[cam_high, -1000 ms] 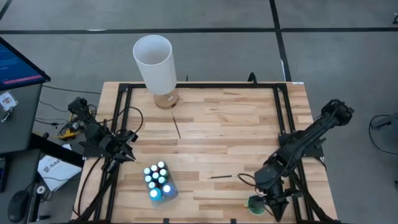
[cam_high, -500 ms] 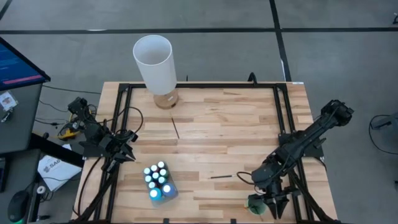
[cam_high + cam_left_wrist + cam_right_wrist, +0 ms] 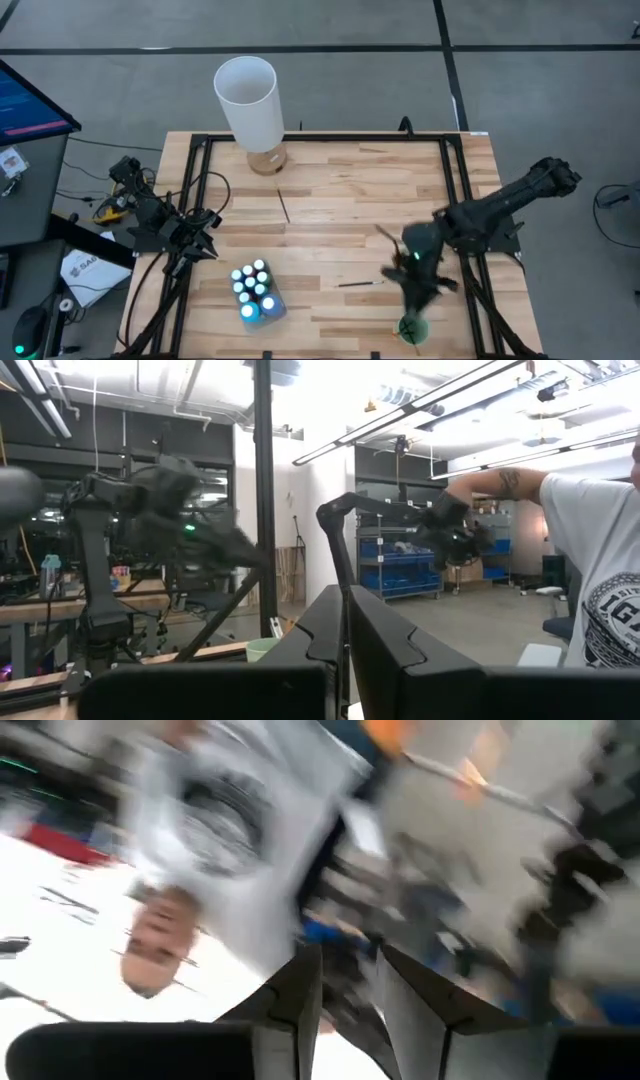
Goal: Pick & Place Paint Supplies
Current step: Put the gold paint brush into the green cup
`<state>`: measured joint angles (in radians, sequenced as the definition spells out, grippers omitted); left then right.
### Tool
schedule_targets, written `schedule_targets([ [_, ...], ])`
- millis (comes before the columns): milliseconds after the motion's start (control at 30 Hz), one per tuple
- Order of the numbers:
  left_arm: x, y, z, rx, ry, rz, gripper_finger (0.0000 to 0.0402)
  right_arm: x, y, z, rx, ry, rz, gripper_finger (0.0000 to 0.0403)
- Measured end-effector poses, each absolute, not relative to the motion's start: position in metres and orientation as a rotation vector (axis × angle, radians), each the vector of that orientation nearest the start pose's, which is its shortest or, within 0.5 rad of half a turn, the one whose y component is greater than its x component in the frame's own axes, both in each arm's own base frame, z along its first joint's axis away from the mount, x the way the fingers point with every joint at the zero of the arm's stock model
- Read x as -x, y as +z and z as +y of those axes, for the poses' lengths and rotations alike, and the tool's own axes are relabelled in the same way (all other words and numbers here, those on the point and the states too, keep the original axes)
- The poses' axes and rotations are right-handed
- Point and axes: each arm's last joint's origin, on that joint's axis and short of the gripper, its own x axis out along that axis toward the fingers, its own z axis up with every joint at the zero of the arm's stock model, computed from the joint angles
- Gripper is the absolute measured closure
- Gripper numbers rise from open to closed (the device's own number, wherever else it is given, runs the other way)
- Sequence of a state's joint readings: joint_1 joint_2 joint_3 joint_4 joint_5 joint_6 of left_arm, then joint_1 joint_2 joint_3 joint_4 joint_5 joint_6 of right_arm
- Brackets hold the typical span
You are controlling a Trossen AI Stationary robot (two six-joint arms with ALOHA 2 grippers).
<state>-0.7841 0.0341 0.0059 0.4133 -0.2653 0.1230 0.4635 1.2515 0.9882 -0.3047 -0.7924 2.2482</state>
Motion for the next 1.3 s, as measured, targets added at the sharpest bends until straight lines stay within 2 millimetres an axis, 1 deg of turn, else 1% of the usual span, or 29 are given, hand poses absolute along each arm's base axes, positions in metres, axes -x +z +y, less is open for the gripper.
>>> schedule_targets([
  [100,-0.07,0.202,-0.059,0.076,-0.49,-0.367,0.0394,-0.24,0.302,0.108,-1.914,-0.006,1.434,0.0308],
  [233,-0.07,0.202,-0.059,0.076,-0.49,-0.368,0.0394,-0.266,0.296,0.064,-1.765,0.034,1.087,0.0308],
  [367,-0.07,0.202,-0.059,0.076,-0.49,-0.368,0.0394,-0.3,0.288,0.016,-1.506,0.042,0.692,0.0308],
  [500,-0.07,0.202,-0.059,0.076,-0.49,-0.367,0.0394,-0.339,0.287,-0.023,-1.168,0.154,0.255,0.0308],
  [567,-0.07,0.202,-0.059,0.076,-0.49,-0.368,0.0394,-0.356,0.284,-0.035,-1.023,0.214,0.065,0.0308],
  [600,-0.07,0.202,-0.059,0.076,-0.49,-0.367,0.0394,-0.365,0.281,-0.04,-0.955,0.234,-0.002,0.0308],
  [667,-0.07,0.202,-0.059,0.076,-0.49,-0.368,0.0394,-0.382,0.274,-0.048,-0.844,0.246,-0.077,0.0308],
  [733,-0.07,0.202,-0.059,0.076,-0.49,-0.367,0.0394,-0.404,0.266,-0.054,-0.754,0.236,-0.093,0.0308],
  [800,-0.07,0.202,-0.059,0.076,-0.49,-0.368,0.0394,-0.426,0.255,-0.059,-0.703,0.21,-0.046,0.0308],
  [900,-0.07,0.202,-0.059,0.076,-0.49,-0.368,0.0394,-0.46,0.241,-0.064,-0.686,0.153,0.11,0.0308],
  [1000,-0.07,0.202,-0.059,0.076,-0.49,-0.368,0.0394,-0.486,0.239,-0.063,-0.671,0.08,0.311,0.0315],
  [1100,-0.07,0.202,-0.059,0.076,-0.49,-0.368,0.0394,-0.503,0.243,-0.058,-0.592,-0.051,0.497,0.0336],
  [1167,-0.07,0.202,-0.059,0.077,-0.49,-0.369,0.0394,-0.507,0.247,-0.055,-0.518,-0.199,0.604,0.0355],
  [1233,-0.07,0.202,-0.059,0.077,-0.49,-0.369,0.0394,-0.509,0.253,-0.053,-0.446,-0.362,0.669,0.0375],
  [1300,-0.07,0.202,-0.059,0.078,-0.49,-0.371,0.0394,-0.515,0.254,-0.054,-0.383,-0.493,0.67,0.0393],
])
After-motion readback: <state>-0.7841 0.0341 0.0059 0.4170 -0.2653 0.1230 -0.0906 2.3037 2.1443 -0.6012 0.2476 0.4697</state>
